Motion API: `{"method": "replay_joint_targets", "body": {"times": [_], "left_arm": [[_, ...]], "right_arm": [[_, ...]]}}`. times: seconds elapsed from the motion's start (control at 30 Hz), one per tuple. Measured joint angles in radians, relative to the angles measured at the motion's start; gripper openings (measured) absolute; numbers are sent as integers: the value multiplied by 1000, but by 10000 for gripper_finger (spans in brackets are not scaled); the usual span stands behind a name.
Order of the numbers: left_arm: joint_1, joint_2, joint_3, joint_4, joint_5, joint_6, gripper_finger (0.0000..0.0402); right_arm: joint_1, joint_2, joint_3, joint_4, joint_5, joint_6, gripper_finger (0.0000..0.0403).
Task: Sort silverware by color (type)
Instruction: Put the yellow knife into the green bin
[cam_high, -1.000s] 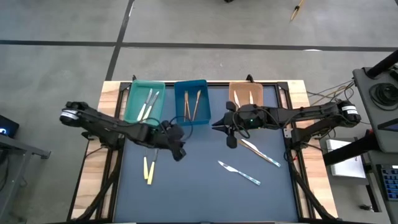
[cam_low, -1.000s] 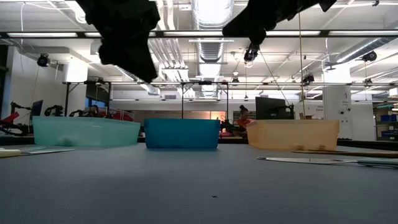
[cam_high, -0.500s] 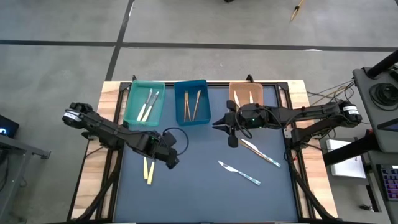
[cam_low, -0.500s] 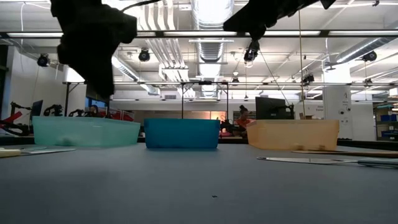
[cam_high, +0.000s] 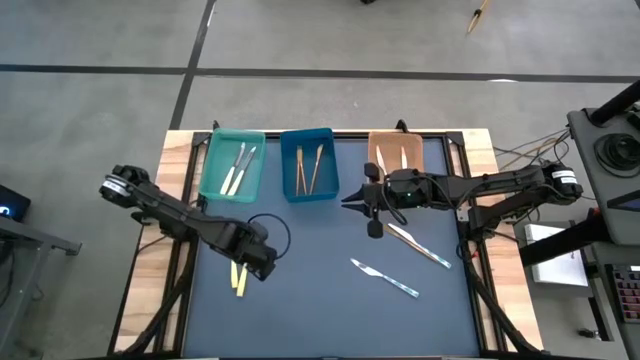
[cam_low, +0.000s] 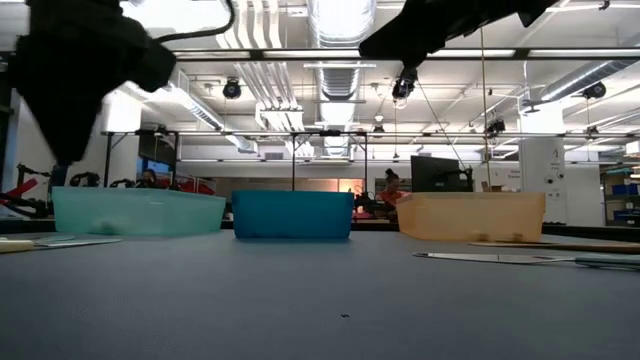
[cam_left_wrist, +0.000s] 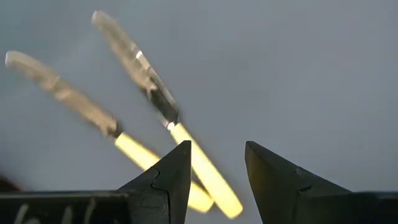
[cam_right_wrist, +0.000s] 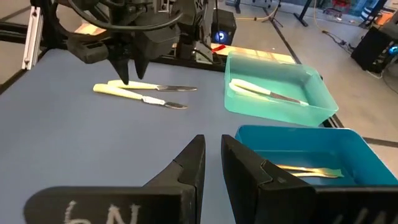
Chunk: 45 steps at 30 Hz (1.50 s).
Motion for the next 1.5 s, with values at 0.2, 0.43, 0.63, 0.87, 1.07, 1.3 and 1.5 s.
{"method": "replay_joint_targets", "body": {"times": [0.2, 0.43, 0.63, 0.87, 1.07, 1.3, 1.5], "left_arm": [[-53, 0, -25, -6, 37, -132, 132], [-64, 0, -64, 3, 42, -176, 132], [-63, 0, -136, 67, 21, -179, 132], [-63, 0, -187, 104, -10, -209, 134], [-63, 0, -187, 109, -38, -218, 150], [-63, 0, -189, 124, -66, -222, 164], [-63, 0, -213, 183, -66, -233, 165]], "right_arm": [[0, -3, 1, -6, 0, -11, 43], [0, -3, 1, -12, 0, -10, 43], [0, -3, 1, -12, 0, -7, 43], [0, -3, 1, -12, 0, -7, 43], [0, -3, 1, -12, 0, -8, 43], [0, -3, 0, -12, 0, -8, 43], [0, -3, 0, -12, 0, -8, 43]]}}
